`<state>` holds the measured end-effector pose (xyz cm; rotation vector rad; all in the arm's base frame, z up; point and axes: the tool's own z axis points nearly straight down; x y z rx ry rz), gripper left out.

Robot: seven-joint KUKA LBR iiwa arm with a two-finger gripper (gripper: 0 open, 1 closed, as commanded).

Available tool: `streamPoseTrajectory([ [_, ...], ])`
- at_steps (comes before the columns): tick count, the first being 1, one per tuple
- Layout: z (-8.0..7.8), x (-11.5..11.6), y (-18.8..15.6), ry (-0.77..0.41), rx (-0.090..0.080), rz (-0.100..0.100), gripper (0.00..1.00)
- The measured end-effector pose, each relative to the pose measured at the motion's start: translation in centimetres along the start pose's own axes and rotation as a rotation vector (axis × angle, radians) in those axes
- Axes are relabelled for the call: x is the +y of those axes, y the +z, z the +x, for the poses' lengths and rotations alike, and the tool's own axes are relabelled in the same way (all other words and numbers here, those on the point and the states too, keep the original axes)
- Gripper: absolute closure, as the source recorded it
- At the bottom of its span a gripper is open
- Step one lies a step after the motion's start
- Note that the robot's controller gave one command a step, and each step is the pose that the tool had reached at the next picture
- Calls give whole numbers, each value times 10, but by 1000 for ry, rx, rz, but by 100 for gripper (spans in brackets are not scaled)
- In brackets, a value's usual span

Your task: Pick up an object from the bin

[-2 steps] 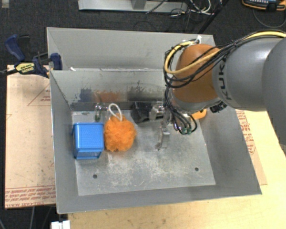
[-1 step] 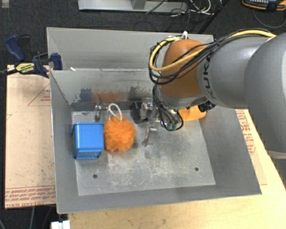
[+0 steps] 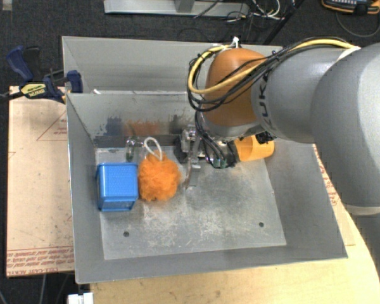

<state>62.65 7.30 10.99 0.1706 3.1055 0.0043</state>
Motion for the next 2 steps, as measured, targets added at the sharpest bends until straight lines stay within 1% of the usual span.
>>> streamPoseTrajectory([
  [1,20,29,27,-6,3,-8,0],
  [2,26,59,32,-77,7,-1,0],
])
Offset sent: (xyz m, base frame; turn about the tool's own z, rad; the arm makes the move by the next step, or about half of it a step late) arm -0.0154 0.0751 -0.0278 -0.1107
